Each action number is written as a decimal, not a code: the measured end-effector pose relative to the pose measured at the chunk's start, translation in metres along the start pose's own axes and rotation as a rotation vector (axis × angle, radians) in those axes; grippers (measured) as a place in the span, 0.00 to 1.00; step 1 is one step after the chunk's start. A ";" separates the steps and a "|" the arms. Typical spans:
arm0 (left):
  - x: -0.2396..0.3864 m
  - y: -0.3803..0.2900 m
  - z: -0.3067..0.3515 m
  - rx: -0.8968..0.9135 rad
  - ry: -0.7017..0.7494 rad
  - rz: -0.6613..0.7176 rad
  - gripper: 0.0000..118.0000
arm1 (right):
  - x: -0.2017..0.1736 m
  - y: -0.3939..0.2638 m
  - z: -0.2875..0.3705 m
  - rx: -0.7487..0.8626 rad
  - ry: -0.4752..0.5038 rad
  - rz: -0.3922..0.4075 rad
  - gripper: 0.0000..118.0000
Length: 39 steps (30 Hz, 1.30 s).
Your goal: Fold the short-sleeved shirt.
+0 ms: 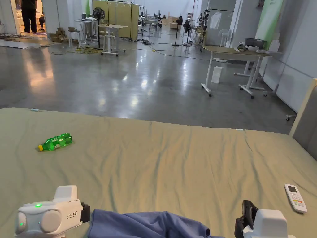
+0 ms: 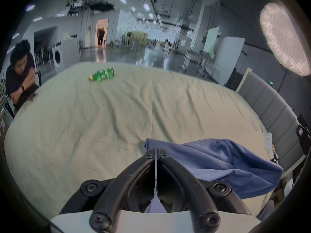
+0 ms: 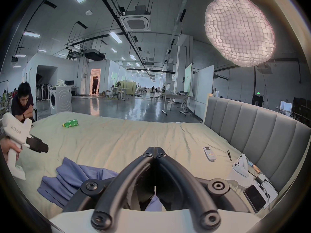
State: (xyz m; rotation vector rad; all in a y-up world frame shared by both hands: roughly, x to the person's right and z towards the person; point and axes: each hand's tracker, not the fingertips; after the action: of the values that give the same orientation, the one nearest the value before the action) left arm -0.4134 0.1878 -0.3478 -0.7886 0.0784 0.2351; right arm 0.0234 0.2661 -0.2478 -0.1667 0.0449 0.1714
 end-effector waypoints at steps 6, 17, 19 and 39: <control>-0.003 0.015 -0.080 -0.193 -0.022 -0.010 0.71 | 0.010 -0.021 -0.018 -0.060 -0.019 0.006 0.00; 0.024 -0.011 -0.126 -0.230 0.126 -0.167 0.66 | 0.027 -0.056 -0.046 -0.174 -0.045 0.001 0.00; 0.039 -0.017 -0.109 -0.217 0.113 -0.201 0.50 | 0.029 -0.060 -0.055 -0.193 -0.033 -0.012 0.00; 0.008 -0.028 -0.014 -0.043 0.040 -0.174 0.03 | -0.005 -0.089 -0.209 -0.765 0.343 0.016 0.50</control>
State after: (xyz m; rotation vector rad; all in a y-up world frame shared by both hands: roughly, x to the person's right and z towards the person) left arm -0.3986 0.1604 -0.3391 -0.8384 0.0426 0.0566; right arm 0.0272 0.1438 -0.4388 -0.9590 0.3229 0.1678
